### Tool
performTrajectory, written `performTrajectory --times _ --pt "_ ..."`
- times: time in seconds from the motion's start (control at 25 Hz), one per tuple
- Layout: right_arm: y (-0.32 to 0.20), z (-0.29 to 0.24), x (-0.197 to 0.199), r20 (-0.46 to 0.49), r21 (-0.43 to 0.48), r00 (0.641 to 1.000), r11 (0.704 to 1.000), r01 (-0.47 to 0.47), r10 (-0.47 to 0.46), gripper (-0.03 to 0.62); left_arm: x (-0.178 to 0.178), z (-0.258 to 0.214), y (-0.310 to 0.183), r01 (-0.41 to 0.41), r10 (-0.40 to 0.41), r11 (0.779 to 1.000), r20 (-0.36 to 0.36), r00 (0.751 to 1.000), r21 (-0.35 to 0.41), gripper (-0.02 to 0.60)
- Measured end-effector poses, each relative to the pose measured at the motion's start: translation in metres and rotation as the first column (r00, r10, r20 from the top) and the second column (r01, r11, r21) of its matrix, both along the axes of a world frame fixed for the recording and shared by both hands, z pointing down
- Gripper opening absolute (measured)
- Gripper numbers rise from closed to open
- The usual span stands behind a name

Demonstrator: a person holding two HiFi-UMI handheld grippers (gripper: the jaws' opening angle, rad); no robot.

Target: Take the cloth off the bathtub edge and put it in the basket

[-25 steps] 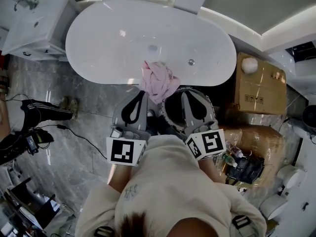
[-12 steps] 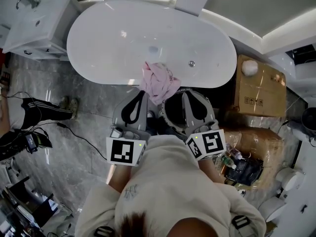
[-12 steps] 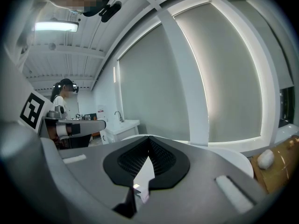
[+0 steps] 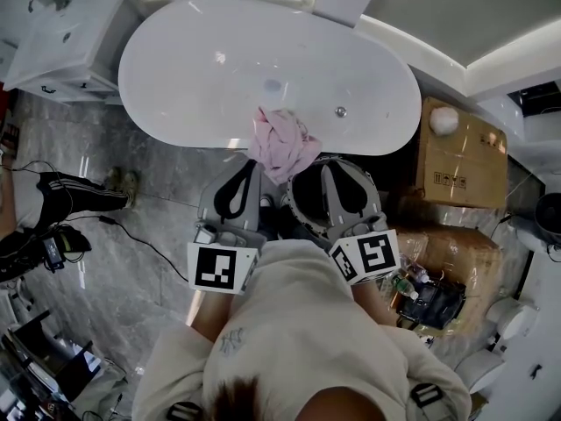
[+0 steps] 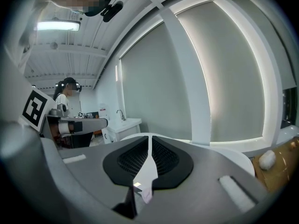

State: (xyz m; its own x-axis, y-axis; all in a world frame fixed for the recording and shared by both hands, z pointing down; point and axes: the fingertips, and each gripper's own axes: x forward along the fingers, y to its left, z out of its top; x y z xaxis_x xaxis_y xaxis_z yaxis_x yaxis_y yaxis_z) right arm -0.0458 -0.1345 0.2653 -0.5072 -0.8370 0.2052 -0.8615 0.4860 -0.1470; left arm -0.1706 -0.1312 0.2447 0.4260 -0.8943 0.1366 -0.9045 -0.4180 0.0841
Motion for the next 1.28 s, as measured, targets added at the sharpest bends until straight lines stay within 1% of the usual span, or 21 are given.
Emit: performTrajectory --times 0.04,0.12,0.24,0.4,0.48,0.6,0.76,0.96,1.0,1.08,1.24,1.28 --pt "0.000 0.002 0.000 -0.006 -0.004 1.000 1.000 -0.001 0.001 0.003 0.000 0.000 -0.001 0.004 -0.004 1.000 -0.014 1.000 -0.010 0.043" --pt "0.000 0.008 -0.001 -0.016 -0.014 1.000 1.000 -0.001 0.001 0.038 0.000 0.000 -0.002 0.009 -0.010 1.000 -0.036 0.999 -0.024 0.043" --pt "-0.003 0.020 -0.005 -0.024 -0.037 1.000 0.999 0.015 -0.016 0.052 -0.003 0.007 -0.005 0.006 -0.007 0.999 -0.033 0.999 -0.034 0.043" --pt "-0.016 0.043 -0.012 -0.041 -0.066 0.998 0.996 0.055 -0.057 0.115 -0.008 0.021 -0.015 0.010 -0.011 0.999 -0.034 0.999 -0.049 0.043" --pt "-0.022 0.057 -0.019 -0.067 -0.082 0.993 0.992 0.094 -0.099 0.172 -0.010 0.028 -0.020 0.014 -0.016 0.998 -0.040 0.999 -0.055 0.043" --pt "-0.031 0.084 -0.028 -0.085 -0.118 0.986 0.984 0.131 -0.141 0.213 -0.012 0.040 -0.029 0.016 -0.019 0.998 -0.039 0.999 -0.056 0.043" --pt "-0.050 0.118 -0.033 -0.083 -0.147 0.987 0.981 0.127 -0.141 0.215 -0.011 0.067 -0.043 0.022 -0.023 0.998 -0.021 1.000 -0.055 0.044" --pt "-0.074 0.176 -0.037 -0.095 -0.211 0.987 0.971 0.109 -0.131 0.221 -0.008 0.104 -0.063 0.048 -0.051 0.996 -0.037 0.998 -0.079 0.043" --pt "-0.078 0.190 -0.037 -0.104 -0.231 0.986 0.967 0.106 -0.133 0.258 -0.006 0.112 -0.066 0.054 -0.059 0.995 -0.045 0.997 -0.088 0.043" --pt "-0.085 0.219 -0.037 -0.117 -0.268 0.985 0.959 0.094 -0.130 0.265 -0.003 0.129 -0.069 0.060 -0.068 0.992 -0.067 0.995 -0.112 0.043" --pt "-0.098 0.275 -0.040 -0.113 -0.335 0.986 0.939 0.079 -0.123 0.334 0.003 0.166 -0.069 0.056 -0.071 0.982 -0.081 0.994 -0.179 0.044" --pt "-0.101 0.290 -0.041 -0.111 -0.354 0.985 0.932 0.082 -0.129 0.381 0.004 0.174 -0.069 0.058 -0.075 0.980 -0.079 0.994 -0.192 0.043"
